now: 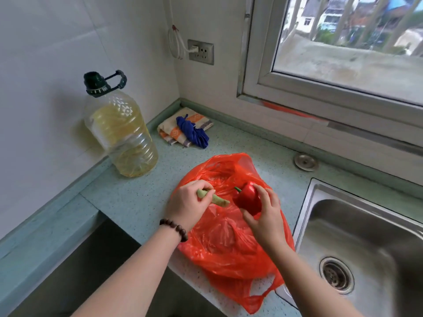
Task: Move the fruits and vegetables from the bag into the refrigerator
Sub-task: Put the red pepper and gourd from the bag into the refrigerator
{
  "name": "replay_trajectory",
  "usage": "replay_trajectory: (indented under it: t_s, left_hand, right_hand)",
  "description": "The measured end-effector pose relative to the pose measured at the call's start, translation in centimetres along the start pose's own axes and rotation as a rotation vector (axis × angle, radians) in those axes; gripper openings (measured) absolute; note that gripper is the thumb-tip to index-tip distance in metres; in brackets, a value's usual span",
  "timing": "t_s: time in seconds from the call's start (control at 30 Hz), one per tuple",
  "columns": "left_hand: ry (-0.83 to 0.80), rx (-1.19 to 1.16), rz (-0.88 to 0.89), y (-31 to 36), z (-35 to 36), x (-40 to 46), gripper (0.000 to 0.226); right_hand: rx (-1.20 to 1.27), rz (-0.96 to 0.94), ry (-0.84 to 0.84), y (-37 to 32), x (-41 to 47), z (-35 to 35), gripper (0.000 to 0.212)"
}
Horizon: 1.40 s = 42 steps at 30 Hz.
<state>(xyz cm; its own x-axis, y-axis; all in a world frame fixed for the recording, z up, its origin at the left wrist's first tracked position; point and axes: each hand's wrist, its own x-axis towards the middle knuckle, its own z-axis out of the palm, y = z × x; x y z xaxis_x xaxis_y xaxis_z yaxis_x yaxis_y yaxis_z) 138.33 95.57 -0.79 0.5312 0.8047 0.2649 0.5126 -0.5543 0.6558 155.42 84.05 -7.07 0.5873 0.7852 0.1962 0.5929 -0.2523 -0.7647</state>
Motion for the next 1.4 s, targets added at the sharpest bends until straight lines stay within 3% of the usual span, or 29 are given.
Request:
replay_trajectory:
  t_s: [0.2,0.37,0.63,0.83,1.0,1.07,1.4]
  left_hand:
    - [-0.012,-0.184,0.146,3.9,-1.3,2.3,0.005]
    - [-0.114,-0.356,0.299,6.6,-1.2,3.1,0.006]
    - [-0.425,-0.596,0.489,12.4,1.3,-2.5,0.008]
    - [-0.773,-0.71,0.607,17.9,3.5,-12.6,0.01]
    - [-0.948,-0.753,0.725,22.3,3.5,-21.4,0.008]
    - [-1.124,-0.773,0.807,24.8,2.4,-28.7,0.009]
    - [-1.51,-0.834,1.146,29.4,-5.4,-57.0,0.011]
  right_hand:
    - [-0.018,0.025,0.241,-2.3,-2.1,-3.9,0.071]
    - [-0.066,0.107,0.501,-4.6,-6.4,-7.1,0.069]
    - [-0.24,0.338,0.867,-8.3,-18.9,-9.6,0.068]
    - [-0.383,0.576,1.118,-10.2,-31.9,-10.7,0.067]
    - [-0.494,0.702,1.299,-12.2,-41.6,-11.1,0.069]
    - [-0.545,0.812,1.414,-14.7,-48.7,-10.9,0.068]
    - [-0.755,1.083,1.765,-25.1,-73.8,-7.0,0.069]
